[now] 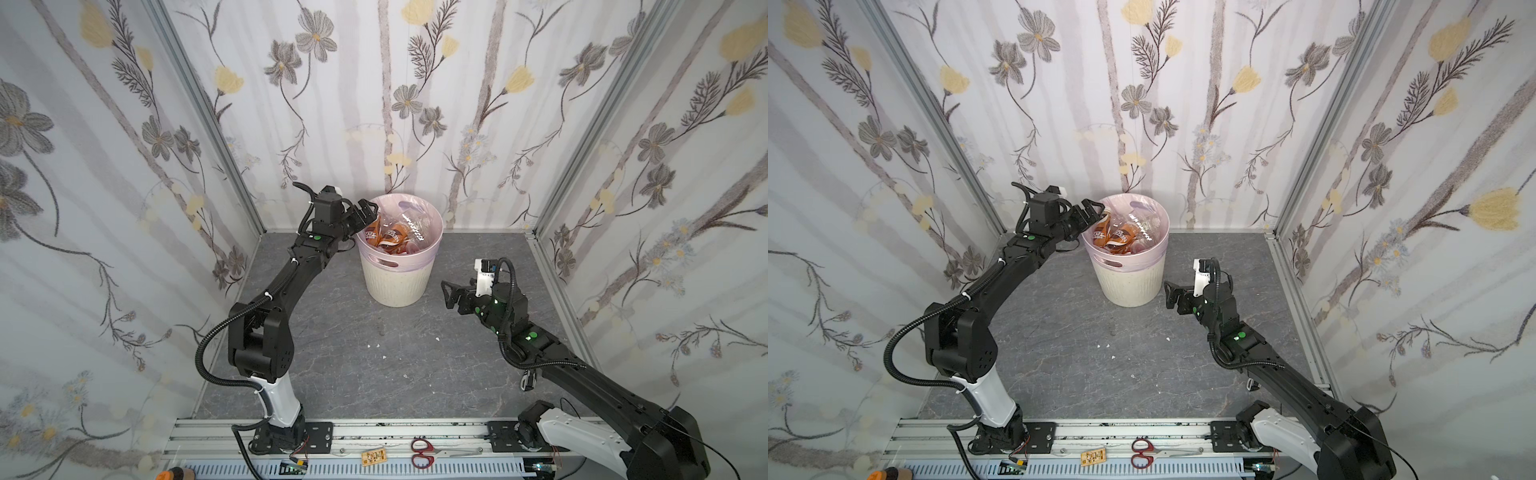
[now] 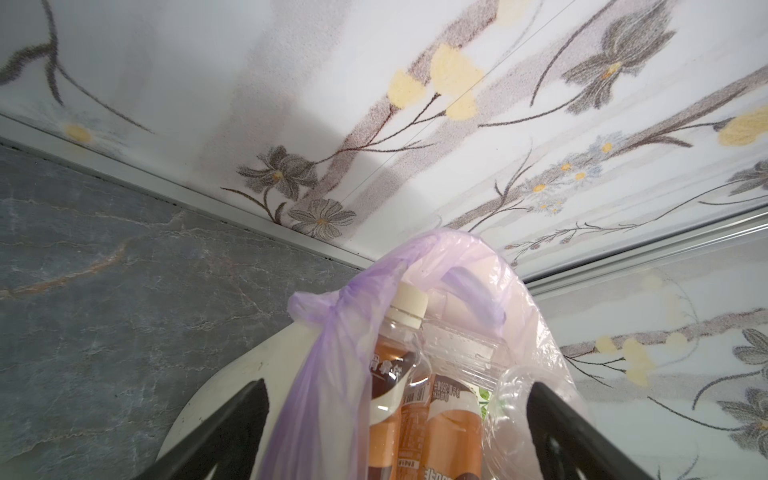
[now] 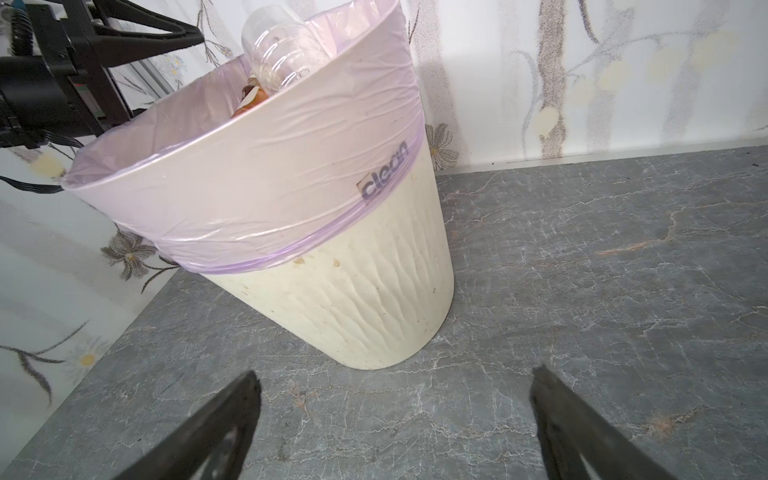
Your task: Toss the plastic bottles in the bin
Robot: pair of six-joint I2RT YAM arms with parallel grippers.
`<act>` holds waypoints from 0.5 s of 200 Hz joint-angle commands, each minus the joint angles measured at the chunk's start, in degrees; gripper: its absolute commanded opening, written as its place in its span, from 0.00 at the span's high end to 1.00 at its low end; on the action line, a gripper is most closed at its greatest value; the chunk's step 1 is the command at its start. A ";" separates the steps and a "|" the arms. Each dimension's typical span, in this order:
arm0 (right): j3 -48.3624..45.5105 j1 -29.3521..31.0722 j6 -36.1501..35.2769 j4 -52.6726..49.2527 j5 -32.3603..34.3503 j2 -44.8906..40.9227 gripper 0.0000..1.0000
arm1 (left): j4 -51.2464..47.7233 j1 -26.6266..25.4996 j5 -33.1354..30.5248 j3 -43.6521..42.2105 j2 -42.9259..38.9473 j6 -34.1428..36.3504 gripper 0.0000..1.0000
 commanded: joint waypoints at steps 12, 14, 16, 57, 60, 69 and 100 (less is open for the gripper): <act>-0.36 -0.89 -0.11 0.04 0.46 -0.87 0.00 | 0.75 0.26 -3.30 -0.18 -2.43 4.49 0.00; -0.37 -0.91 -0.11 0.00 0.46 -0.94 0.00 | 0.72 0.34 -3.43 -0.32 -2.73 4.78 0.00; -0.39 -0.98 -0.16 0.03 0.46 -0.92 0.00 | 0.76 0.45 -3.62 -0.49 -2.97 5.03 0.00; -0.08 -1.88 -0.32 -0.26 0.94 -1.91 0.00 | 0.80 3.23 -6.77 -4.95 -9.53 9.98 0.00; -0.08 -1.82 -0.37 -0.24 1.02 -1.98 0.00 | 0.80 3.48 -6.83 -5.23 -10.08 10.22 0.00; 0.27 -1.97 -0.46 -0.36 1.43 -2.03 0.00 | 0.73 4.24 -7.20 -6.11 -11.27 10.97 0.00; 1.77 -2.31 -0.90 -2.17 4.77 -2.76 0.00 | 0.76 6.08 -11.87 -10.28 -16.07 13.37 0.00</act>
